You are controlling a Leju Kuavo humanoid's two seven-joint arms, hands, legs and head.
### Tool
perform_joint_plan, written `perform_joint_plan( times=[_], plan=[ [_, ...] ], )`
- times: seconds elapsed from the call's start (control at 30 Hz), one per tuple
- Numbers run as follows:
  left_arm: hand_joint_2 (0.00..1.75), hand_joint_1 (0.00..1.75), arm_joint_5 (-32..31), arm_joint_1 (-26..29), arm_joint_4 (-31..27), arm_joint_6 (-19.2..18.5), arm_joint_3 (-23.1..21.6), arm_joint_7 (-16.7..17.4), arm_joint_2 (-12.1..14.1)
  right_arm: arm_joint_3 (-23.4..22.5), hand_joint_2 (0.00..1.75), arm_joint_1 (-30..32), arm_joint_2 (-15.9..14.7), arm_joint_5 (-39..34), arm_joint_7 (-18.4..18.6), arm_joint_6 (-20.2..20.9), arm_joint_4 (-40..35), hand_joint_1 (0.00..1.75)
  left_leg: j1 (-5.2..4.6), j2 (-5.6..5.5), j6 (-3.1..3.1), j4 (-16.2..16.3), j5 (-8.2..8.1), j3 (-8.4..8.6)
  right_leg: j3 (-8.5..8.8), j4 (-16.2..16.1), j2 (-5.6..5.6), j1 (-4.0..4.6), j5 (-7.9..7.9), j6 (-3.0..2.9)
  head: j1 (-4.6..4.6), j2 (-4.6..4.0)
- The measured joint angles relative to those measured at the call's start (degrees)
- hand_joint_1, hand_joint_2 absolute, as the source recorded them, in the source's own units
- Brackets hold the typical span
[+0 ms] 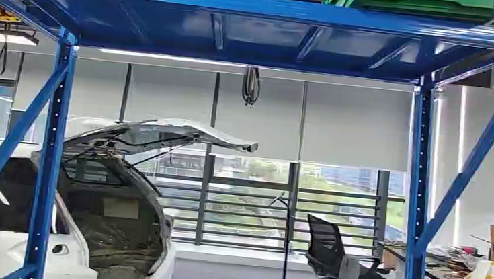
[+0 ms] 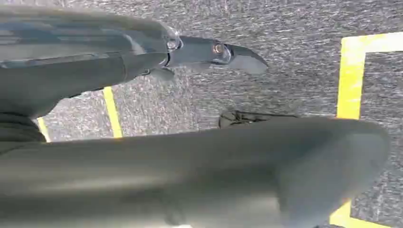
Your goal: Take the parts from the cabinet and place them on the table.
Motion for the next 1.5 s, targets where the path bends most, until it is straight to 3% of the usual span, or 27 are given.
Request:
perform_joint_plan(
  times=[0.3,0.4,0.6,1.0,1.5],
  plan=[
    [0.0,0.0,-5.6,-1.3,0.1,-0.2,8.5,-2.2,-0.3,0.1,0.0,-3.1,-0.7,-0.7,-1.9,1.4,-13.1,0.0,-0.02,0.05,0.03,0.0,0.02,0.13,0.0,0.0,0.06,-0.02,0.02,0.02,0.0,0.0],
    [0.0,0.0,-5.6,-1.2,0.1,-0.2,8.3,-2.2,-0.2,0.1,0.0,-4.4,-1.1,-0.6,-1.8,1.5,-13.0,0.0,-0.01,-0.02,0.03,0.0,0.02,0.1,0.1,0.0,-0.07,-0.01,0.01,0.03,0.0,0.0],
    [0.0,0.0,-9.3,-2.3,0.4,-0.4,13.6,-3.5,-0.4,3.0,0.0,-8.1,-2.4,0.2,-2.0,1.6,-22.3,0.0,-0.03,0.11,0.14,0.0,0.12,-0.05,-0.09,0.1,0.02,-0.03,0.13,0.08,0.0,0.0],
    [0.0,0.0,-17.9,-4.1,1.7,-1.2,24.8,-6.5,-1.3,12.2,0.0,-19.5,-5.6,2.9,-1.5,2.0,-39.4,0.0,-0.04,0.1,0.15,0.0,0.17,-0.08,-0.09,0.1,0.01,-0.03,0.16,0.11,0.02,0.0],
    [0.0,0.0,-29.1,-6.6,4.4,-2.5,39.0,-10.0,-2.8,27.0,0.0,-34.4,-11.0,5.9,0.7,2.7,-57.2,0.0,-0.04,0.08,0.15,0.1,0.17,-0.1,-0.13,0.1,0.0,-0.03,0.16,0.12,0.02,0.0]
  ],
)
